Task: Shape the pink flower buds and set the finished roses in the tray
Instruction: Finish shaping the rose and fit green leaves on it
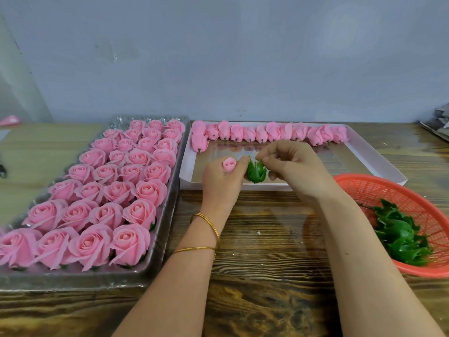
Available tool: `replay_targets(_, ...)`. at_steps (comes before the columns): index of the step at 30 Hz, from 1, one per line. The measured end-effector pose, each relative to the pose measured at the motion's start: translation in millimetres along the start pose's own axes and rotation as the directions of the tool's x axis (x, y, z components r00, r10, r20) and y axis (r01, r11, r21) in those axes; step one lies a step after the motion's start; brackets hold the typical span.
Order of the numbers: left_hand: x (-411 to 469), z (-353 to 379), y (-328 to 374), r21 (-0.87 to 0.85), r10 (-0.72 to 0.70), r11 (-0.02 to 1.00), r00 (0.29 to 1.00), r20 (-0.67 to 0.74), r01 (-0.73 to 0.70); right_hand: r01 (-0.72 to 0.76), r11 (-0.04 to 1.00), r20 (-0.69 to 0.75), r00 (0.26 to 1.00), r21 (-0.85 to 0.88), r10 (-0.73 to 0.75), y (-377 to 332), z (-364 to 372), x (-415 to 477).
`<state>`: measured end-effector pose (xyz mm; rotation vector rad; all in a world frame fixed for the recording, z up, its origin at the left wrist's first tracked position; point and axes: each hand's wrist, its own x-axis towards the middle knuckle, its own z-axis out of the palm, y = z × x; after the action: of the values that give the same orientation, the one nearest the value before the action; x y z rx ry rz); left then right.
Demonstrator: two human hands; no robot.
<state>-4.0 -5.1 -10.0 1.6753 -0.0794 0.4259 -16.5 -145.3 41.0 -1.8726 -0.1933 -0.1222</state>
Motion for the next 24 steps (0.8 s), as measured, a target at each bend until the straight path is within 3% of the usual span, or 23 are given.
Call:
replay_targets(5, 2.3, -1.5, -1.7, -0.005, -0.007, 1.000, 0.999, -0.040, 0.007, -0.083, 0.978, 0.106, 0.992, 0.189, 0.064, -2.4, 0.6, -0.3)
replay_targets(11, 2.2, -1.4, -0.1, 0.007, 0.012, 1.000, 1.000, -0.026, -0.011, 0.011, 1.000, 0.094, 0.995, -0.010, -0.010, -2.0, 0.1, -3.8)
replay_targets(24, -3.1, 0.1, 4.4, 0.024, 0.065, 0.997, 0.991, 0.114, -0.068, -0.066, 0.995, 0.002, 0.998, 0.069, 0.066, 1.6, -2.0, -0.2)
